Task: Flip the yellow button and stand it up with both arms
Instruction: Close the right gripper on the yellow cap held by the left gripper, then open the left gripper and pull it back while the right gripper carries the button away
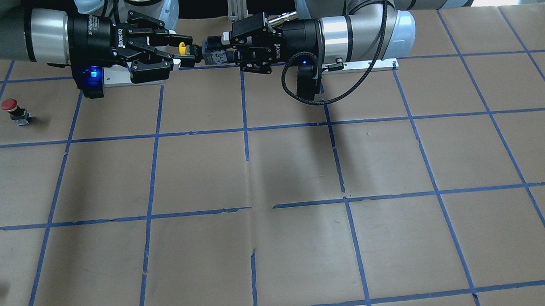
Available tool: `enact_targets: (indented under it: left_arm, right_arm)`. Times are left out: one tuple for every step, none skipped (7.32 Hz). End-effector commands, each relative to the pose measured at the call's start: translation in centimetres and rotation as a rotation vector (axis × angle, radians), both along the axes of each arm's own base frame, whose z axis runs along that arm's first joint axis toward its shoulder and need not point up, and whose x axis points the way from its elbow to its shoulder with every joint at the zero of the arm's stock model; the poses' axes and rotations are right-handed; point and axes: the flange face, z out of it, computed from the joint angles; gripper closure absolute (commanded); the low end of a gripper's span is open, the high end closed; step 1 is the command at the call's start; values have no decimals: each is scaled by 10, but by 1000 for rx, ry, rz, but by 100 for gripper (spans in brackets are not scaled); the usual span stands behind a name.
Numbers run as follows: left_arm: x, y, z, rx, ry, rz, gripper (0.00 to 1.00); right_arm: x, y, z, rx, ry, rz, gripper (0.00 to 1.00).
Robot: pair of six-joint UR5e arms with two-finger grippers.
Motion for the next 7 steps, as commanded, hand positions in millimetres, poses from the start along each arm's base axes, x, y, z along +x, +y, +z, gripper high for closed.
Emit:
enact_targets:
  left_arm:
    - [0,-1,-1,4,-3,-1,95]
    - [0,-1,-1,10,-14,-2,29]
    - [0,-2,1,46,-12,2,1]
    - [0,-2,6,75,-12,5,1]
    - [1,-2,9,69,-15,6,1]
    - [6,-4,18,52,-43,18,1]
    - [23,-11,8,-3,-237,35,0]
  right_arm:
    - [0,1,0,4,0,0,88]
    - [0,1,1,3,0,0,91]
    - [0,1,1,3,0,0,92]
    - [-1,0,1,1,0,-3,92]
    - [-2,0,1,4,1,-4,93]
    - [-7,-3,5,-6,18,0,93]
    - [-16,-3,9,-26,81,43,93]
